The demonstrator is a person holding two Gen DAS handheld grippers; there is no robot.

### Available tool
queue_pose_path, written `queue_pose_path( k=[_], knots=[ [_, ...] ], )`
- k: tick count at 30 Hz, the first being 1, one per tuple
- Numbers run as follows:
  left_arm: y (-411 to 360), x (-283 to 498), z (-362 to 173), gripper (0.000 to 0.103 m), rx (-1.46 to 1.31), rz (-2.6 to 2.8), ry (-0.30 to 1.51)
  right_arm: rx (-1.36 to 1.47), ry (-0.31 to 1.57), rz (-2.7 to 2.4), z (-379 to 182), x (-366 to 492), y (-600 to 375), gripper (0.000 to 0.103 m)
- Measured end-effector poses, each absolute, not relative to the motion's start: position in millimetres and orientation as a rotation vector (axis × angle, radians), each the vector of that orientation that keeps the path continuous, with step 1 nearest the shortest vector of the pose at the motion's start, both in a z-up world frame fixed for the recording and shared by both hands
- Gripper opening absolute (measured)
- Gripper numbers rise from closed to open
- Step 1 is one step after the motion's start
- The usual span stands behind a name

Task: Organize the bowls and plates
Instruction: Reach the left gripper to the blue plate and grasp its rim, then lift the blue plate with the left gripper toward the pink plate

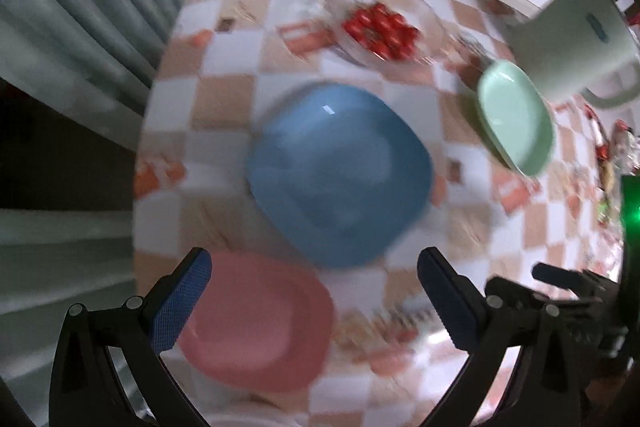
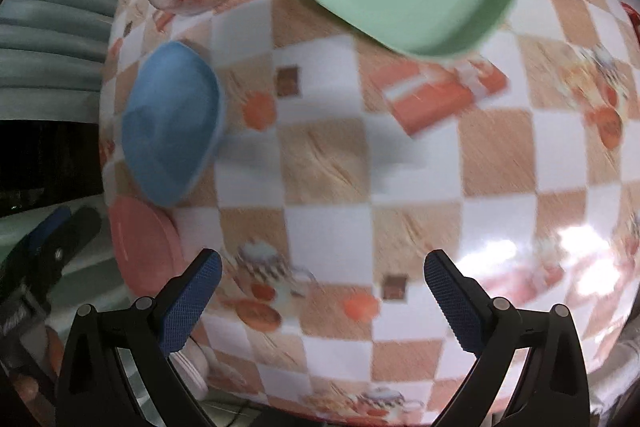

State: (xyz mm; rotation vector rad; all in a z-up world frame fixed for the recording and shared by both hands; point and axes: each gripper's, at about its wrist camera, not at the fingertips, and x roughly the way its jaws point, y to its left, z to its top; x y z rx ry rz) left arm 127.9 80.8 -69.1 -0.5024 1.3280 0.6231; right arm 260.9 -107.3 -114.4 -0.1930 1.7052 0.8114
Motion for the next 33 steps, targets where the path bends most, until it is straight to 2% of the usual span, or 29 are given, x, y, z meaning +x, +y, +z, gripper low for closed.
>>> queue_pose_path(
  k=[12, 16, 21, 23, 26, 28, 29, 30, 31, 33],
  knots=[
    [149, 154, -117, 0.103, -0.51, 0.668, 1.368, -0.237, 1.682, 0.872, -138, 267, -26, 0.102],
    [157, 159, -135, 0.099, -0.514, 0.647, 1.393, -0.225, 1.695, 0.882, -149, 265, -14, 0.102],
    [160, 162, -155, 0.09, -0.514, 0.611, 1.436, -0.2, 1.691, 0.897, -153, 260, -6, 0.102],
    [161, 163, -159, 0.076, -0.513, 0.6, 1.444, -0.181, 1.687, 0.913, -152, 260, -4, 0.102],
    [161, 163, -161, 0.072, -0.524, 0.566, 1.433, -0.146, 1.693, 0.922, -152, 256, 1, 0.1],
    [158, 165, -161, 0.069, -0.525, 0.545, 1.431, -0.123, 1.683, 0.927, -149, 254, 3, 0.09],
    [157, 166, -161, 0.068, -0.521, 0.537, 1.435, -0.096, 1.686, 0.938, -148, 254, 4, 0.074],
    [155, 168, -162, 0.068, -0.516, 0.528, 1.437, -0.057, 1.706, 0.95, -149, 255, 4, 0.047],
    [154, 170, -162, 0.066, -0.511, 0.52, 1.438, -0.029, 1.731, 0.944, -152, 255, 4, 0.039],
    [150, 173, -160, 0.065, -0.5, 0.509, 1.442, 0.027, 1.771, 0.932, -158, 258, 5, 0.037]
  ],
)
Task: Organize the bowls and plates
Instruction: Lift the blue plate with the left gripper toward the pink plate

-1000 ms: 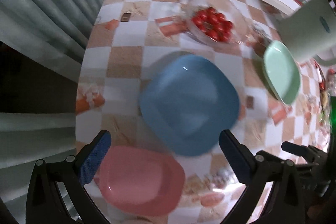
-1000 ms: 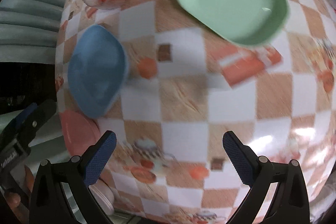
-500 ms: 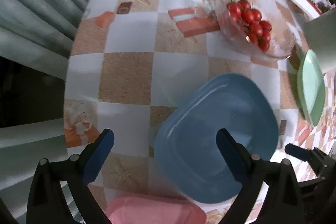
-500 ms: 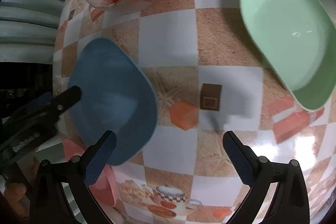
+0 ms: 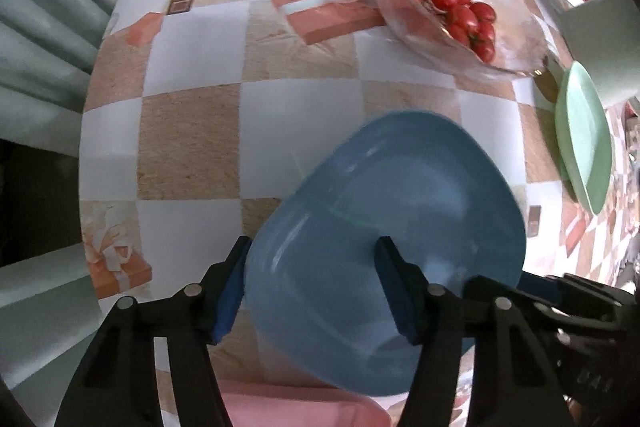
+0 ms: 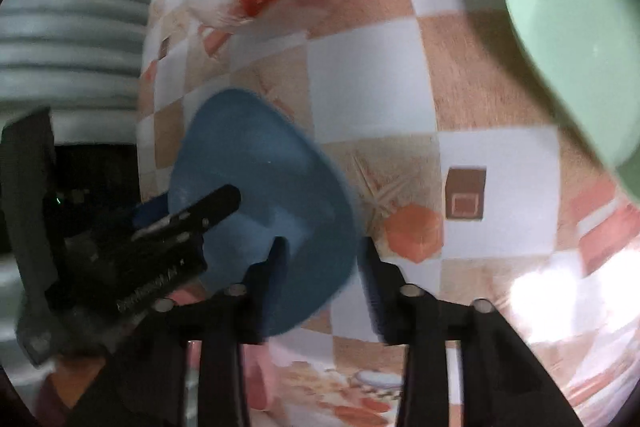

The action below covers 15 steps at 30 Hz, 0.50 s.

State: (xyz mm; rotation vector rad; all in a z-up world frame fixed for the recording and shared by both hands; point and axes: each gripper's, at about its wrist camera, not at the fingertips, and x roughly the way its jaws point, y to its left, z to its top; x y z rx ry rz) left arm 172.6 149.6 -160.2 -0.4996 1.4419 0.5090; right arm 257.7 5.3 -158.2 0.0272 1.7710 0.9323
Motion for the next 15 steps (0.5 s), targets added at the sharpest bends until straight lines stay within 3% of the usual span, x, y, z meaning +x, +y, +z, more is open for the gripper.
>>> queue_pose_path(
  k=[7, 15],
  knots=[
    [134, 167, -161, 0.054, -0.524, 0.482, 1.435, 0.035, 1.761, 0.936, -159, 265, 0, 0.037],
    [118, 155, -143, 0.053, -0.543, 0.489, 1.403, -0.017, 1.714, 0.95, -152, 265, -9, 0.037]
  ],
)
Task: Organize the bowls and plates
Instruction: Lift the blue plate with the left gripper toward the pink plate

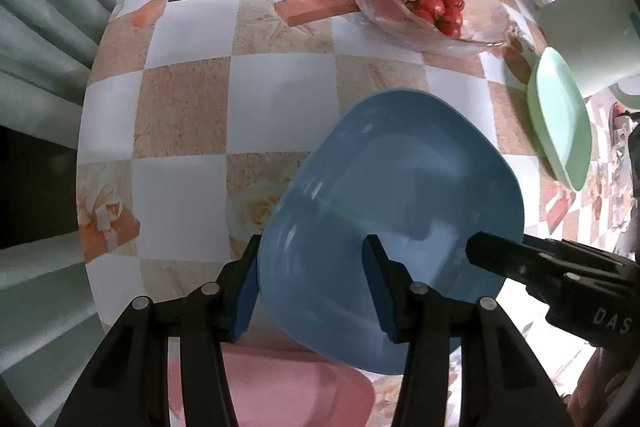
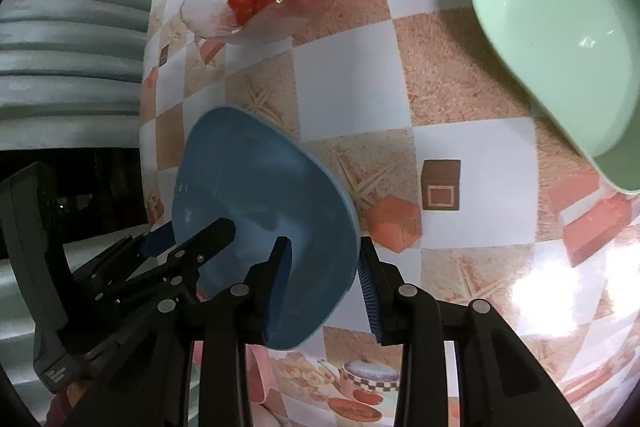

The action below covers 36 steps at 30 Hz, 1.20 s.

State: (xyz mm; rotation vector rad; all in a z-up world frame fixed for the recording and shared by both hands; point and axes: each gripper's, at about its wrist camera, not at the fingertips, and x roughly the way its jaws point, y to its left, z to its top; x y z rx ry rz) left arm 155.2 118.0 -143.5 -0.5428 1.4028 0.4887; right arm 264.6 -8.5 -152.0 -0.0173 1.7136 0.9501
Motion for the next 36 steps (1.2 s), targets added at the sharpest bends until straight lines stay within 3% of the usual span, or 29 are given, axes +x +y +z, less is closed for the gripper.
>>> queue_pose_path(
  k=[18, 36],
  knots=[
    [88, 97, -89, 0.053, -0.561, 0.55, 1.331, -0.093, 1.659, 0.991, -115, 231, -33, 0.037],
    [69, 2, -74, 0.053, -0.671, 0.684, 1.279, -0.216, 1.618, 1.087, -81, 157, -7, 0.037]
  ],
)
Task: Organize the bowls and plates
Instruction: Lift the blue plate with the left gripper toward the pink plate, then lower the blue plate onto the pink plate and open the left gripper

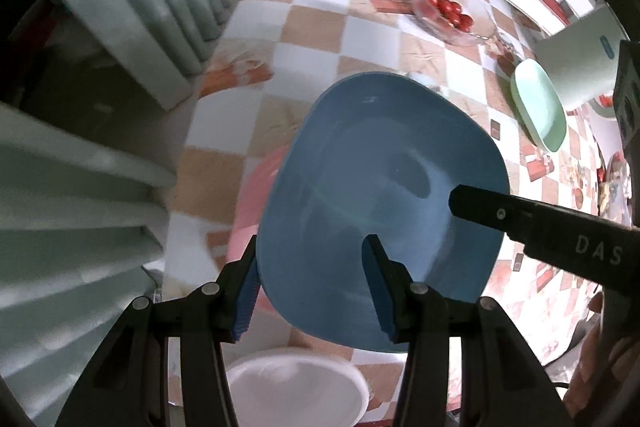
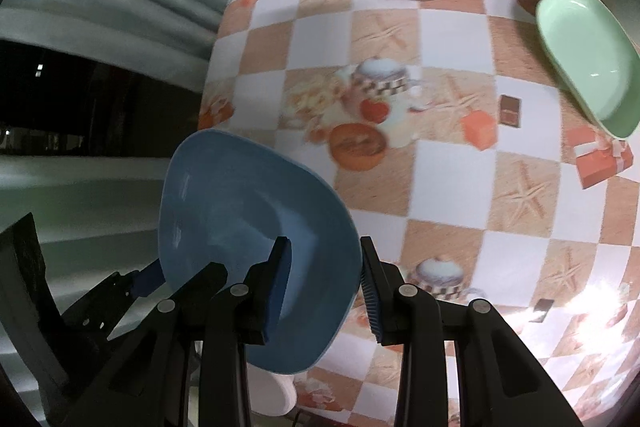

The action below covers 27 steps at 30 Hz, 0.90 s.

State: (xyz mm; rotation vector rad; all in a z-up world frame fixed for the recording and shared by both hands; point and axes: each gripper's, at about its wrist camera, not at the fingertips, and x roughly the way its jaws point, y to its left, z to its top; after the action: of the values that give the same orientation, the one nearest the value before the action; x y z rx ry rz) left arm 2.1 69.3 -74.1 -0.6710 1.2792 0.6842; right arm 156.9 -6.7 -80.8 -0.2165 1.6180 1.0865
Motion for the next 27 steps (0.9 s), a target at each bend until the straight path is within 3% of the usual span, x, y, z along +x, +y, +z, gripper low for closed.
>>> queue_pose_path(
  k=[27],
  knots=[
    [74, -39, -110, 0.053, -0.756, 0.784, 1.323, -0.395, 1.609, 1.144, -103, 112, 37, 0.041]
  ],
)
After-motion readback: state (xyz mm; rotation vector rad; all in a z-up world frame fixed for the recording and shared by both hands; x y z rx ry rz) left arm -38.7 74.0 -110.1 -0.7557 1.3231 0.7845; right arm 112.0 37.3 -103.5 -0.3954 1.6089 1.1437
